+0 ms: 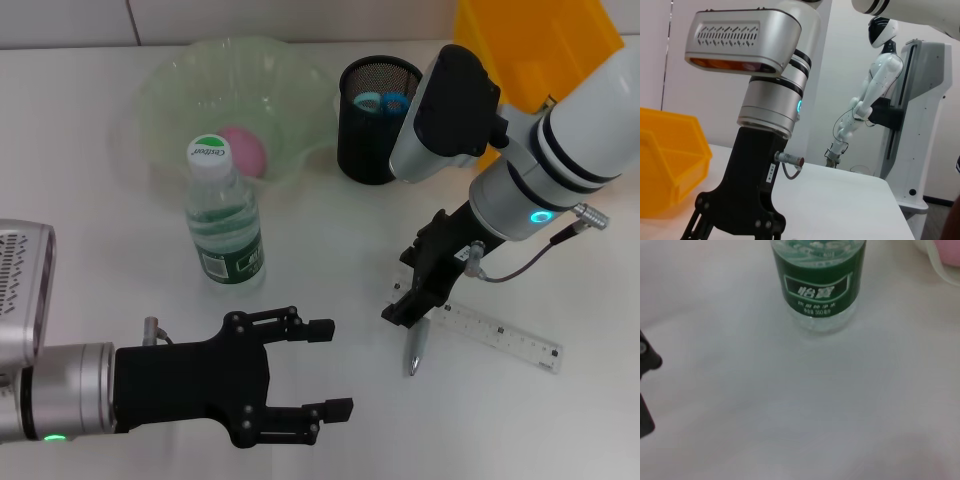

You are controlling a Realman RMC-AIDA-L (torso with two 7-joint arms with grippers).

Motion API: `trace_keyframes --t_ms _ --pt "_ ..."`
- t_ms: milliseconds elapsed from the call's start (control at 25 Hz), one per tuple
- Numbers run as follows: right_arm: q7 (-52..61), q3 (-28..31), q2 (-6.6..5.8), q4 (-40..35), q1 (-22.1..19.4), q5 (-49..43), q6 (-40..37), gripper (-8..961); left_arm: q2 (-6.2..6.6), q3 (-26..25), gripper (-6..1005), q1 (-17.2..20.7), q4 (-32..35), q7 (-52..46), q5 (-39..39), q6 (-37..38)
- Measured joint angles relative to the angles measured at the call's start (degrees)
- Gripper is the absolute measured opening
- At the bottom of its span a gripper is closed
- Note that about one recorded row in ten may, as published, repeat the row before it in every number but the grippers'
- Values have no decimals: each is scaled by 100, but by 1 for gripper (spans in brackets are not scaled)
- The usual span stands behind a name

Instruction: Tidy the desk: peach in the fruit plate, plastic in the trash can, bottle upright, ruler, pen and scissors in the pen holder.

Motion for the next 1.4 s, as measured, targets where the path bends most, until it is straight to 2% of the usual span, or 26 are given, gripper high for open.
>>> trace_keyframes --t_ms 360,560,840,1160,1360,1400 --pt "112 -98 4 76 63 40 44 818 -4 0 783 5 -7 0 0 -8" --pt "115 -100 4 144 80 41 65 668 -5 0 783 16 -7 0 0 -18" --pt "121 -101 4 199 102 41 81 573 -4 0 783 9 -7 0 0 -18" --pt "182 -100 -2 304 139 -15 94 557 -4 0 783 -1 -6 0 0 -44" --pt "197 -51 -12 208 126 -2 65 381 -4 0 783 1 -6 0 0 -44" --pt "197 -51 -12 208 126 -2 65 381 -4 0 783 1 -6 0 0 -44"
